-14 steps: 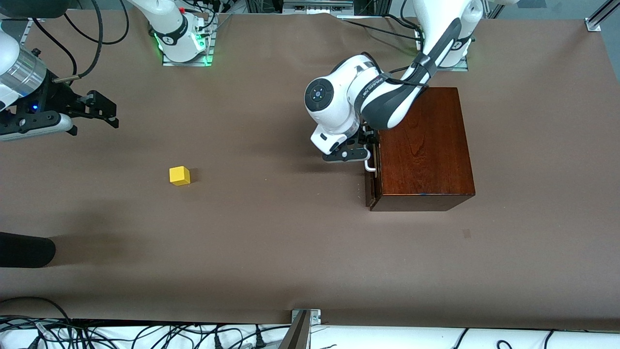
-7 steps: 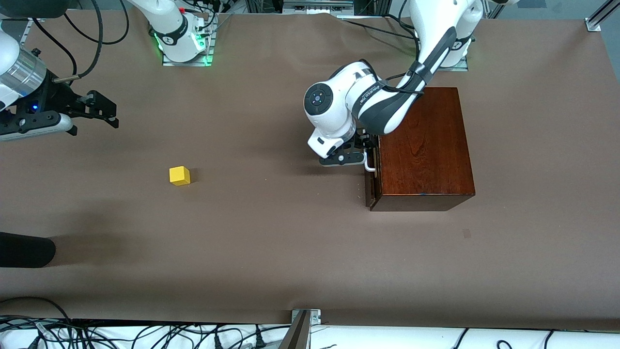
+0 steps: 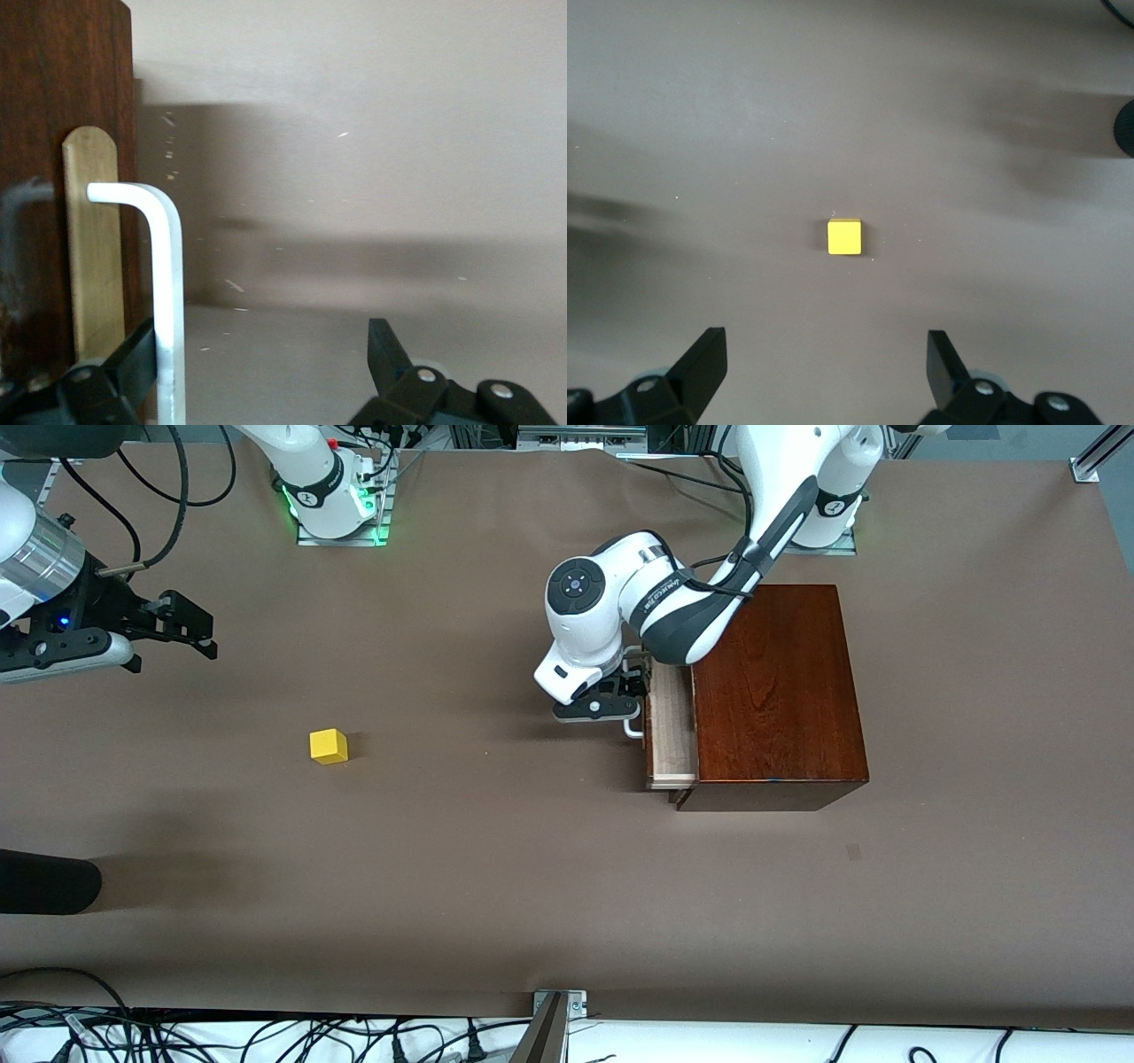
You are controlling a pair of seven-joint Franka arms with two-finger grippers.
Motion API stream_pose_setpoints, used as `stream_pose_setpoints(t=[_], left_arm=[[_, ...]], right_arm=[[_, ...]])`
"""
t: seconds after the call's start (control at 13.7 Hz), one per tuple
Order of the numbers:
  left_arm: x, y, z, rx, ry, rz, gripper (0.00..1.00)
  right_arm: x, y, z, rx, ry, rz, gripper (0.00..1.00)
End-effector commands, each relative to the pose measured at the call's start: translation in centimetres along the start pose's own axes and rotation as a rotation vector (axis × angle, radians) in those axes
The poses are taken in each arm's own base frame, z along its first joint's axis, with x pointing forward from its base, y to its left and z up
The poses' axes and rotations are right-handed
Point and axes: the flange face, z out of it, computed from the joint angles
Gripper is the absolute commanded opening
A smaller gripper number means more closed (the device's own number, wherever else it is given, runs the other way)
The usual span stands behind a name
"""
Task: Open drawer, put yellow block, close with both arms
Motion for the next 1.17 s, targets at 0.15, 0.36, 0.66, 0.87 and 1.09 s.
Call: stream_pose_setpoints(t=[0.15, 0.36, 0.66, 0.87, 1.09], left_arm=[[-1.4, 3.2, -0.6, -0.098, -0.007, -0.003, 1.00], [-0.4, 3.0, -2.4, -0.122, 0.018, -0.008, 1.00], [0.5, 1.9, -7.4, -0.139, 0.057, -0.023, 1.00], [2.6, -3.6, -13.2, -0.086, 0.065, -0.058, 1.00], [4.8, -11.2, -18.2, -0.018, 0.054, 0.015, 1.00]], right_arm=[[0.3, -0.1, -0.4, 0.006, 0.008, 0.006, 1.00], [0.5, -0.1, -0.1, 0.003, 0.002, 0.005, 1.00], [3.4, 0.6, 4.9, 0.001, 0.010, 0.017, 1.00], [5.7, 0.3, 14.2, -0.019, -0.144, -0.012, 1.00], [5.8, -0.1, 20.0, -0.018, -0.228, -0.035, 1.00]])
